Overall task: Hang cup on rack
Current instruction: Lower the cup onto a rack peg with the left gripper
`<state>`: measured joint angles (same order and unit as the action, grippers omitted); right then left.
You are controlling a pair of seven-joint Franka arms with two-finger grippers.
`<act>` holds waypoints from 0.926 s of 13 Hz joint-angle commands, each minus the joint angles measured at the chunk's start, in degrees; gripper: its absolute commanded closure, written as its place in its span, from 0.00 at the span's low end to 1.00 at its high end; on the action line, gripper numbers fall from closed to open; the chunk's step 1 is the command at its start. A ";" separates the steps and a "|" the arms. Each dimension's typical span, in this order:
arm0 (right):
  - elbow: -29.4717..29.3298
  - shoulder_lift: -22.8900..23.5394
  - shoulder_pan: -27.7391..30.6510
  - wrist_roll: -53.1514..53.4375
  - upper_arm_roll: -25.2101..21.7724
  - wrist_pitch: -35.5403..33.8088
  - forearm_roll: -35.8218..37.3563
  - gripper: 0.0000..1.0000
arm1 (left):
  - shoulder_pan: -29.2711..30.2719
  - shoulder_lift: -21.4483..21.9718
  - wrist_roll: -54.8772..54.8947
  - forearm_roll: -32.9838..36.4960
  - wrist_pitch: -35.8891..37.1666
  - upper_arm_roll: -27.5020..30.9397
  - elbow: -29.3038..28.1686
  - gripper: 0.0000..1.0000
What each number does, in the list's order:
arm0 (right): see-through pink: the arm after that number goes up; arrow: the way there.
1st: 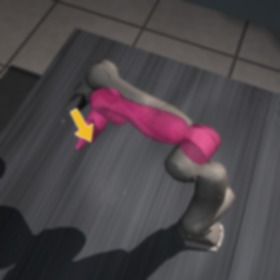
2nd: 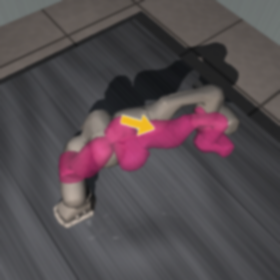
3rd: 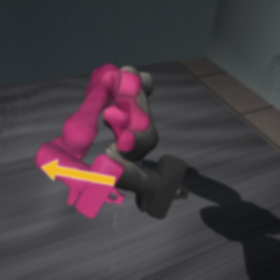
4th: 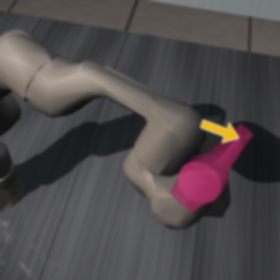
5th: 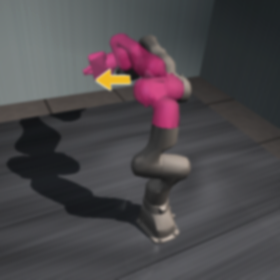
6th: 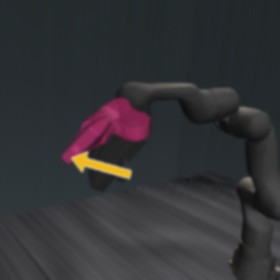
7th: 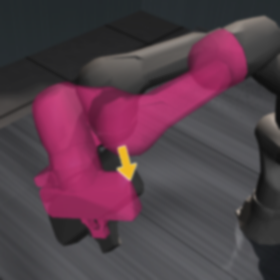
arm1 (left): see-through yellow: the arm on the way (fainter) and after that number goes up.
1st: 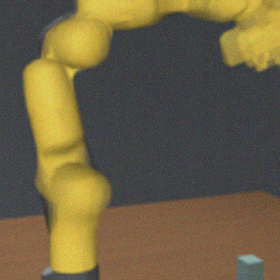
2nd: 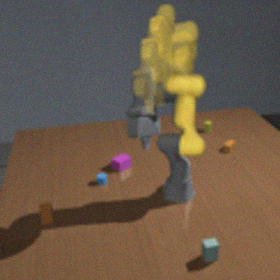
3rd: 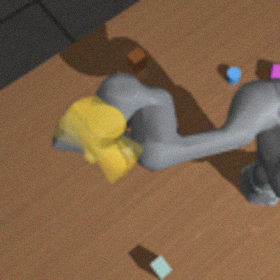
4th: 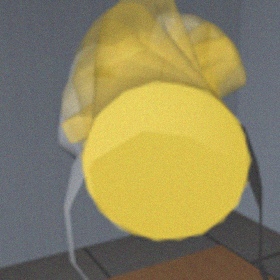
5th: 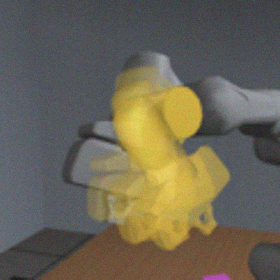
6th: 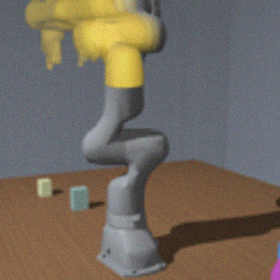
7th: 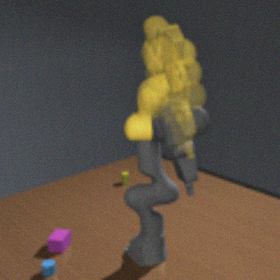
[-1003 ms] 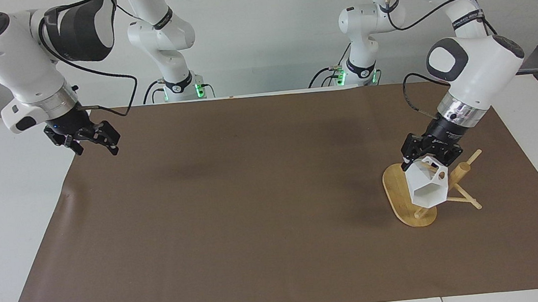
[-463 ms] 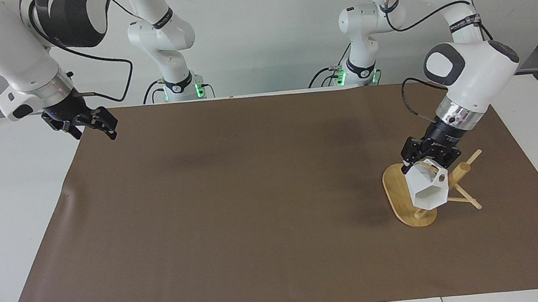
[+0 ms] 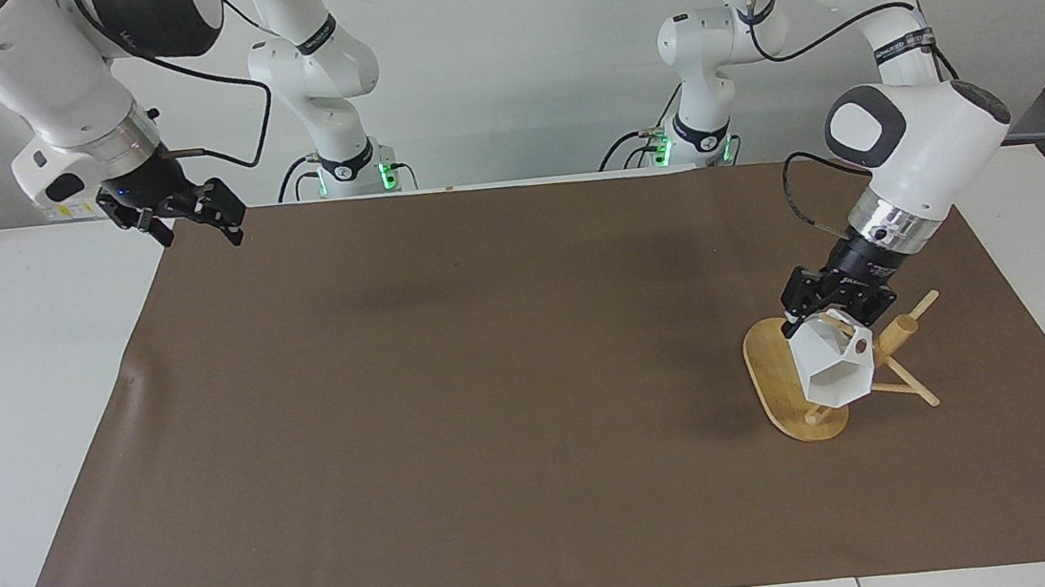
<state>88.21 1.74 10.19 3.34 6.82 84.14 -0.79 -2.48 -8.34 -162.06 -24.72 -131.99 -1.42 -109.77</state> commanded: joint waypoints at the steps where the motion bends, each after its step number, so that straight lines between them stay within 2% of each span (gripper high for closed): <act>1: -0.58 -0.16 0.88 0.27 1.27 -0.65 0.44 0.00 | -0.33 1.58 -17.06 2.48 -1.43 -0.77 -1.41 0.67; 3: -0.49 -0.16 0.97 -0.08 1.27 0.06 0.52 0.00 | -0.33 1.58 -17.06 2.48 -1.34 -0.69 -1.32 0.43; 5: 0.12 -0.16 1.06 -2.62 1.27 3.38 0.61 0.00 | -0.33 1.49 -16.88 2.48 -1.08 -0.77 -0.97 0.10; 6: 0.12 -0.07 1.06 -3.42 1.27 3.66 0.70 0.00 | -0.33 1.49 -16.97 2.48 -0.90 -0.77 -0.79 0.00; 12: 0.04 -0.07 1.06 -4.48 1.27 3.93 0.79 0.00 | -0.33 1.31 -16.36 2.74 3.04 -0.69 1.22 0.00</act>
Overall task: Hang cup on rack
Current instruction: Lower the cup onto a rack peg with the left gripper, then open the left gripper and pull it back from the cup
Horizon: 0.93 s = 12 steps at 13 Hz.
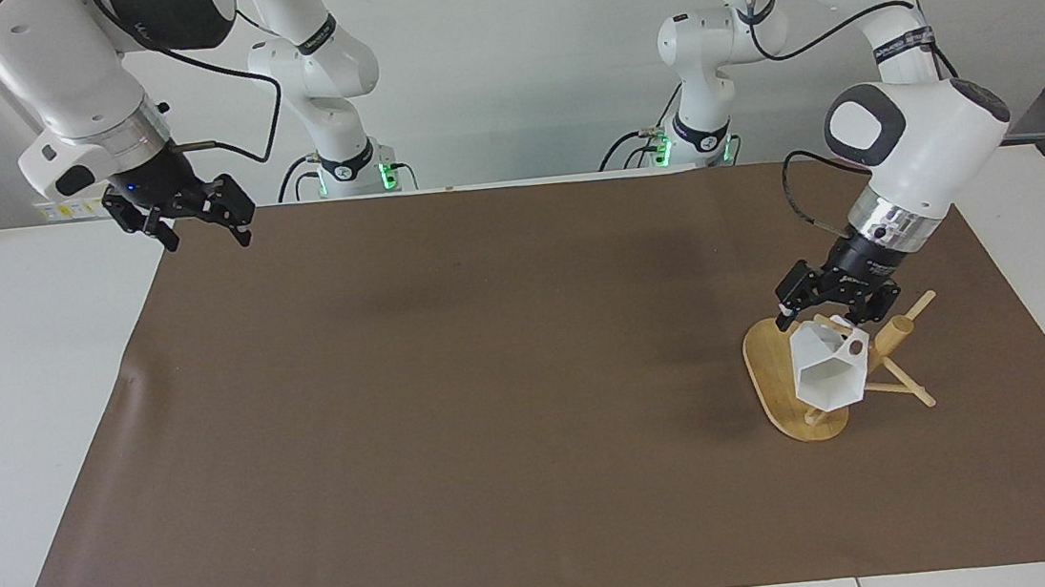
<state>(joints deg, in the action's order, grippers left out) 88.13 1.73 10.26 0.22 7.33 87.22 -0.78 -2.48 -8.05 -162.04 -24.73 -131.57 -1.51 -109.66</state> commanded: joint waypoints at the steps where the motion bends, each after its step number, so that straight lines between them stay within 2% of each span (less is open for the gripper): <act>1: 0.11 -0.06 0.99 -1.19 0.76 0.84 0.78 0.00 | -0.33 0.93 -16.03 2.84 4.11 -0.60 1.64 0.00; 7: -0.16 -0.94 0.72 -0.57 -0.03 0.93 0.70 0.00 | -0.24 2.95 -12.07 3.02 8.25 -0.34 1.64 0.00; 12: -0.33 -1.29 0.55 -0.57 -1.88 0.93 0.61 0.00 | 2.83 7.17 0.38 3.37 14.66 -0.33 1.21 0.00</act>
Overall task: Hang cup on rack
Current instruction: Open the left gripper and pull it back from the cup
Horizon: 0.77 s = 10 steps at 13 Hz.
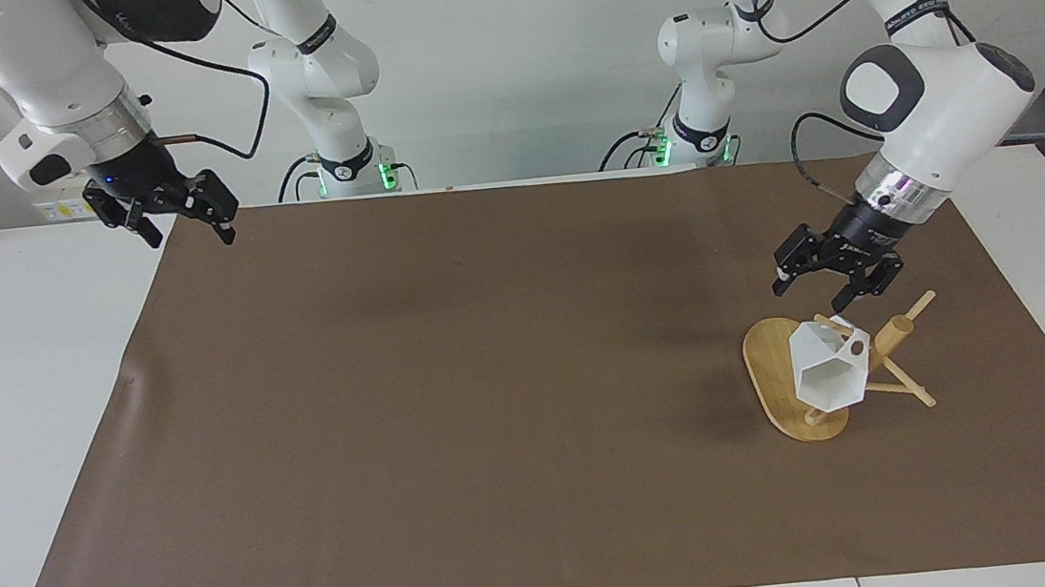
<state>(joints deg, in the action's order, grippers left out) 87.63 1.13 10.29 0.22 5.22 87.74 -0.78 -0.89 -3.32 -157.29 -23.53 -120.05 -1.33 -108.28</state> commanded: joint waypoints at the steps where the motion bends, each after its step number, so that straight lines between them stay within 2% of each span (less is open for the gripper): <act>1: 0.18 -0.69 0.44 -0.57 0.14 0.41 0.70 0.00 | 1.33 3.22 -0.51 2.35 4.11 -0.43 -0.18 0.00; 4: 0.18 -0.78 0.44 -0.48 0.14 0.50 0.70 0.00 | 4.04 6.65 13.29 3.06 7.36 -0.34 -1.14 0.00; 6: 0.27 -0.78 0.44 -0.48 0.14 0.50 0.70 0.00 | 4.41 8.40 26.87 3.23 9.65 -0.34 -1.14 0.00; 10: 0.35 -0.86 0.52 -0.39 0.14 0.41 0.61 0.00 | 4.41 9.03 48.86 3.58 12.81 -0.16 -0.44 0.00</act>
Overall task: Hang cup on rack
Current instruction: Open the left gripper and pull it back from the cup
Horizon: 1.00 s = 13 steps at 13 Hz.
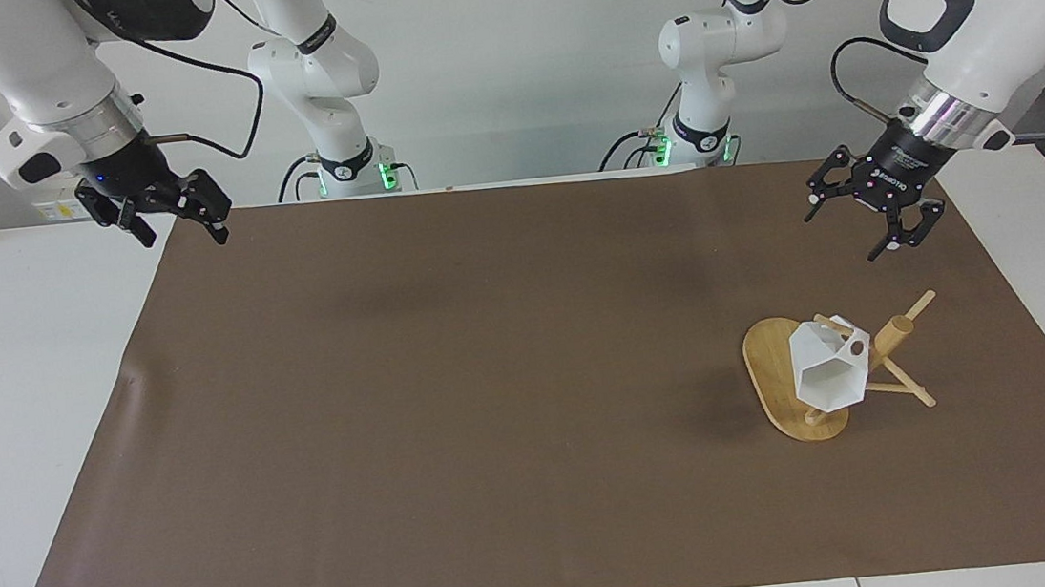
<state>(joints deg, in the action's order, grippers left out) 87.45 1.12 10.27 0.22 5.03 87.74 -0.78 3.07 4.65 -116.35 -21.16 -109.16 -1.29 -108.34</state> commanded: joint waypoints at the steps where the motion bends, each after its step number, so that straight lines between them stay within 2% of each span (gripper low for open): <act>1: 0.62 -0.86 0.54 -0.48 0.24 0.32 0.61 0.00 | 0.36 1.07 13.37 1.99 2.11 -0.29 -0.38 0.00; 8: 0.97 -1.12 0.54 -0.48 0.24 0.24 0.61 0.00 | -0.08 0.71 51.07 9.28 3.51 -0.38 0.85 0.00; 13: 0.97 -1.21 0.54 -0.48 0.33 0.24 0.61 0.00 | 0.54 0.36 74.10 12.44 3.70 -0.20 1.47 0.00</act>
<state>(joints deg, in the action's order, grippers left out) 87.45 1.09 10.27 0.22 5.03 87.74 -0.78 3.29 4.75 -49.90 -11.33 -107.08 -1.45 -107.54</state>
